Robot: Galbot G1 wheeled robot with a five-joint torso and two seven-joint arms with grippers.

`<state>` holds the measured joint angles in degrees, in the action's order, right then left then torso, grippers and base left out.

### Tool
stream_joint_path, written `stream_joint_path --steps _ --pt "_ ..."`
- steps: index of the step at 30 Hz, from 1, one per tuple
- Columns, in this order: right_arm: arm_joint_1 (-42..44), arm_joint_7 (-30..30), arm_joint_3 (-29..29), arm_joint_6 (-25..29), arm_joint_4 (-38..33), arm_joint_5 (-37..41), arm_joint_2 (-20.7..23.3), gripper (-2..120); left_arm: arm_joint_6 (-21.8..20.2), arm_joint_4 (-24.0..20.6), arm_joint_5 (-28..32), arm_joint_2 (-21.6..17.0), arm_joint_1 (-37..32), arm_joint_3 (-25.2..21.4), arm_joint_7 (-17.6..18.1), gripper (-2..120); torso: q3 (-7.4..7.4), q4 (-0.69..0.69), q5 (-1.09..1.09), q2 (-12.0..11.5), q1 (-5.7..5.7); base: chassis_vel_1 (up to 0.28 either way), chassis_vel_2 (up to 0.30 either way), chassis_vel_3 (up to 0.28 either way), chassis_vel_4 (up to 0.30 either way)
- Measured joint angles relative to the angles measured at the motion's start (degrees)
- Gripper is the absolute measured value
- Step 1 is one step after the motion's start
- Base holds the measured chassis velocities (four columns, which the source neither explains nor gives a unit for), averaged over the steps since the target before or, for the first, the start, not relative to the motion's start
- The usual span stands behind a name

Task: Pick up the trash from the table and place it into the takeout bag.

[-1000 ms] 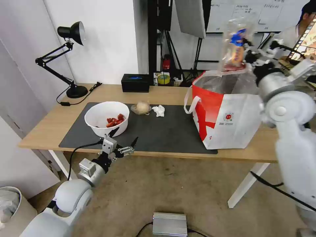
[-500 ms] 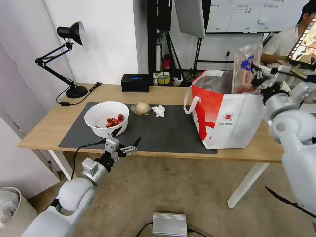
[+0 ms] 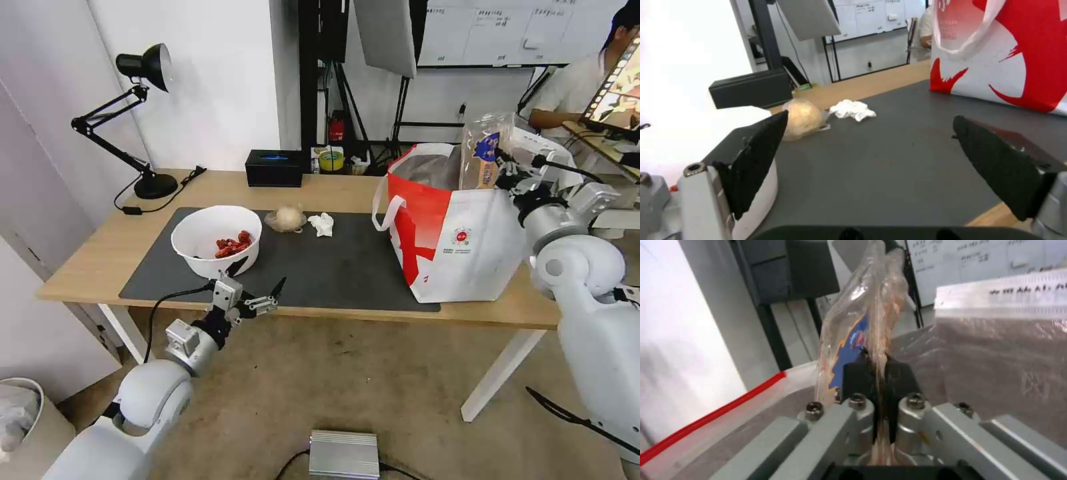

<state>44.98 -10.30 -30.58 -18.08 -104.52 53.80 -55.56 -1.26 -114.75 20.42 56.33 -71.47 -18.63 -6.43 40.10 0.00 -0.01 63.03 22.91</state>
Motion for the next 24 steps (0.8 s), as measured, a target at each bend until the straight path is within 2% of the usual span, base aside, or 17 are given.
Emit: stream_joint_path --steps 3,5,6,9,10,12,14,16,17,19,20,24 --pt "0.3 -0.2 -0.1 -0.3 -0.4 0.5 -0.1 14 0.0 0.1 0.0 0.0 0.3 0.3 0.0 100 0.0 0.0 0.0 0.0 0.0 0.0 0.0 0.0 0.0" --pt "0.5 -0.3 -0.1 -0.6 -0.7 0.8 -0.2 23 -0.1 0.1 0.0 0.0 0.6 0.5 0.1 100 0.0 0.0 0.0 0.0 0.0 0.0 0.0 0.0 0.0" --pt "0.5 -0.3 -0.1 -0.6 -0.7 0.8 -0.2 23 -0.1 0.1 0.0 0.0 0.6 0.5 0.1 100 0.0 0.0 0.0 0.0 0.0 0.0 0.0 0.0 0.0" --pt "0.8 -0.3 -0.3 -0.7 -1.0 0.9 -0.2 40 -0.2 0.1 -0.1 0.0 0.6 0.5 0.1 100 0.0 0.0 0.0 0.0 0.0 0.0 0.0 0.0 0.0" --pt "0.8 -0.3 -0.3 -0.7 -1.0 0.9 -0.2 40 -0.2 0.1 -0.1 0.0 0.6 0.5 0.1 100 0.0 0.0 0.0 0.0 0.0 0.0 0.0 0.0 0.0" --pt "0.9 -0.4 -0.4 -0.8 -1.2 1.0 -0.1 50 -0.2 0.1 -0.2 0.1 0.4 0.5 0.1 100 0.0 0.0 0.0 0.0 0.0 0.0 0.0 0.0 0.0" --pt "0.9 -0.4 -0.4 -0.8 -1.3 1.1 0.0 53 -0.2 0.0 -0.2 0.1 0.4 0.4 0.1 100 0.0 0.0 0.0 0.0 0.0 0.0 0.0 0.0 0.0" --pt "0.9 -0.4 -0.5 -0.9 -1.7 1.7 0.3 65 -0.2 -0.4 -0.2 0.1 0.2 0.1 0.1 100 0.0 0.0 0.01 0.0 0.0 0.0 0.0 0.0 0.0" --pt "0.9 -0.4 -0.5 -0.9 -1.7 1.7 0.3 65 -0.2 -0.4 -0.2 0.1 0.2 0.1 0.1 100 0.0 0.0 0.01 0.0 0.0 0.0 0.0 0.0 0.0" --pt "0.9 -0.4 -0.5 -0.9 -2.5 2.8 0.7 76 -0.2 -0.6 -0.2 0.1 0.2 -0.2 0.1 100 0.0 0.0 0.01 0.0 0.0 0.0 0.0 0.0 0.0" --pt "0.9 -0.4 -0.5 -0.9 -2.5 2.8 0.7 76 -0.2 -0.6 -0.2 0.1 0.2 -0.2 0.1 100 0.0 0.0 0.01 0.0 0.0 0.0 0.0 0.0 0.0" --pt "1.0 0.4 -0.5 -0.5 -4.2 4.8 1.7 90 -0.2 -1.0 -0.2 0.1 -0.2 -0.6 0.2 100 0.0 0.0 0.01 0.0 0.0 0.0 0.0 0.0 0.0"
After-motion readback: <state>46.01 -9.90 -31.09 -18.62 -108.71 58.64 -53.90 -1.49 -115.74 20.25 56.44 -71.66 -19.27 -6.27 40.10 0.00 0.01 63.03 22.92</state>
